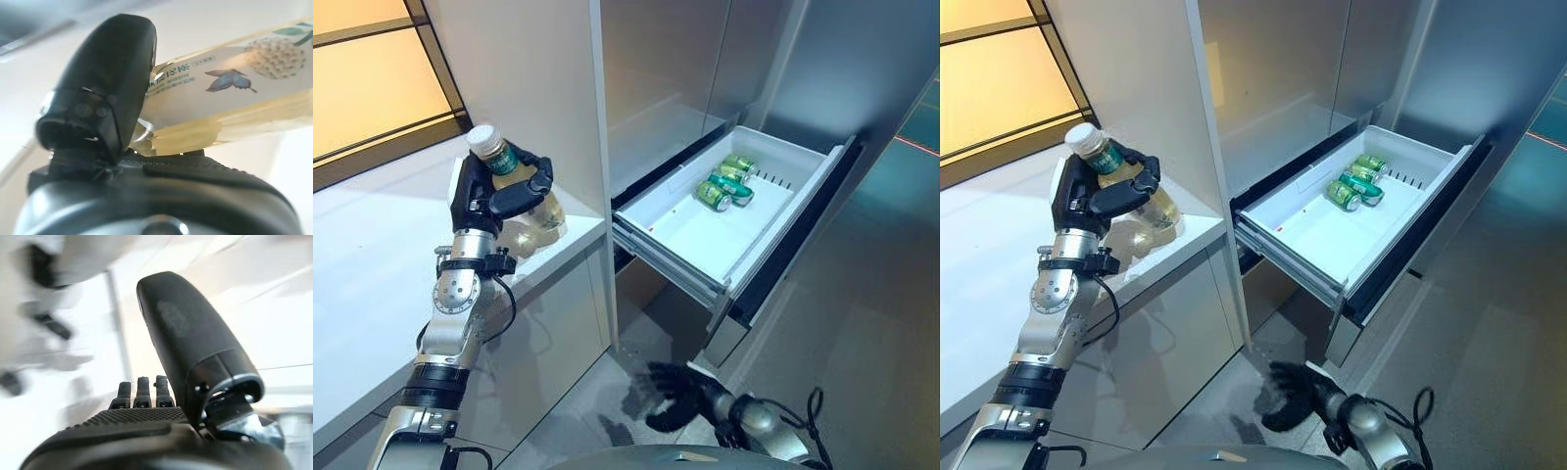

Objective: Put drinks into fridge and close the fridge

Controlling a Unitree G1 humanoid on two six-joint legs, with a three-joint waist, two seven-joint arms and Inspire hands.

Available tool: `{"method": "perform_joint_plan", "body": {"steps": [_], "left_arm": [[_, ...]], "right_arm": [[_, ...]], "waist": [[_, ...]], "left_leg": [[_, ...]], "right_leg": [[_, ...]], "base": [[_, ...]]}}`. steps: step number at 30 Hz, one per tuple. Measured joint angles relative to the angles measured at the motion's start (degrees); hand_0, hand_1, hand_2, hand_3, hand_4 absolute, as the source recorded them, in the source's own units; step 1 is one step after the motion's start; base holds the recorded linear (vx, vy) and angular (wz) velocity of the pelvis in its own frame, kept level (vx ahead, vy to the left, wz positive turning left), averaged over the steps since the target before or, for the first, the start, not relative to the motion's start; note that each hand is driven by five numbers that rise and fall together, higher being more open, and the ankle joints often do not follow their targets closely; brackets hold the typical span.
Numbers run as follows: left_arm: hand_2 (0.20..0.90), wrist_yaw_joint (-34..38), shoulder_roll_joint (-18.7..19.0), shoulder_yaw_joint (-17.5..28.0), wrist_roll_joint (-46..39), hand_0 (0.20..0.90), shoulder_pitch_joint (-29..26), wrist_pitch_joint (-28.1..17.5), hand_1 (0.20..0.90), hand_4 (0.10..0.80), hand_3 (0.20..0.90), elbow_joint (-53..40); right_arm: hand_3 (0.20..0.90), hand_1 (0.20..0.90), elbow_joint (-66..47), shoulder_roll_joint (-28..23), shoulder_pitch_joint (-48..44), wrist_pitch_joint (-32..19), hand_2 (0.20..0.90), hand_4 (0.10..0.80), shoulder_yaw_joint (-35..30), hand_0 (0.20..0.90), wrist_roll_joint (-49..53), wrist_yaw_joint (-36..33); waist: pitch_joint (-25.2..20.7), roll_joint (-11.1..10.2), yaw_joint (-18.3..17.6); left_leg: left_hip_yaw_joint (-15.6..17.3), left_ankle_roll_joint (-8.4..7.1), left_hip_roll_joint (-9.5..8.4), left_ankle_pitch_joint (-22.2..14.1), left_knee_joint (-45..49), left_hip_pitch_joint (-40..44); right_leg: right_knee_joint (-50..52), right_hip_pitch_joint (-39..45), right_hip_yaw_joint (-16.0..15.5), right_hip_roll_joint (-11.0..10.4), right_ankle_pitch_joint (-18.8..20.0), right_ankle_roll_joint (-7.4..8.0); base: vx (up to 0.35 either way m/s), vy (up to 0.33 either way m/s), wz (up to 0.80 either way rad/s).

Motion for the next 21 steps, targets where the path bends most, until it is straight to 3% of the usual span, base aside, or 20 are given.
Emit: {"method": "perform_joint_plan", "body": {"steps": [6, 10, 15, 21], "left_arm": [[0.300, -8.1, -0.3, -2.6, -2.7, 0.300, 0.0, -2.4, 0.300, 0.100, 0.200, -5.3], [0.300, -14.4, -0.4, -2.8, -5.7, 0.300, 0.4, -2.4, 0.300, 0.100, 0.200, -10.1], [0.300, -22.4, -0.5, -3.9, -9.5, 0.300, 0.6, -2.3, 0.300, 0.100, 0.200, -15.7], [0.300, -26.8, -0.3, -5.6, -9.5, 0.300, 0.6, -1.8, 0.300, 0.100, 0.200, -17.0]], "right_arm": [[0.900, 0.900, -12.7, -0.2, -1.2, 3.4, 0.900, 0.800, -1.9, 0.900, 10.6, 6.7], [0.900, 0.900, -23.2, -4.6, -1.3, 6.7, 0.900, 0.800, -4.3, 0.900, 14.0, 10.5], [0.900, 0.900, -32.7, -8.4, -6.5, 7.9, 0.900, 0.800, -9.3, 0.900, 19.7, 11.3], [0.900, 0.900, -37.1, -9.7, -13.0, 10.6, 0.900, 0.800, -12.1, 0.900, 28.9, 11.3]], "waist": [[0.4, 0.3, 0.0], [1.2, 0.6, 0.1], [1.2, 0.7, 0.0], [1.3, 0.8, 0.0]], "left_leg": [[-0.1, 0.00, -0.05, 0.0, 0.0, -0.1], [0.0, 0.00, -0.06, 0.0, 0.0, -0.2], [0.3, -0.01, -0.03, 0.0, 0.0, -0.3], [0.5, -0.02, -0.02, 0.0, 0.0, -0.5]], "right_leg": [[0.0, 0.0, 0.0, 0.0, 0.0, 0.01], [0.0, -0.1, 0.0, 0.0, 0.0, 0.02], [0.1, -0.5, 0.4, 0.0, 0.0, 0.01], [0.2, -0.7, 0.6, 0.1, 0.0, 0.01]], "base": [[-0.018, -0.004, 0.00], [-0.034, -0.003, 0.00], [-0.030, -0.001, -0.04], [-0.005, 0.000, -0.02]]}}
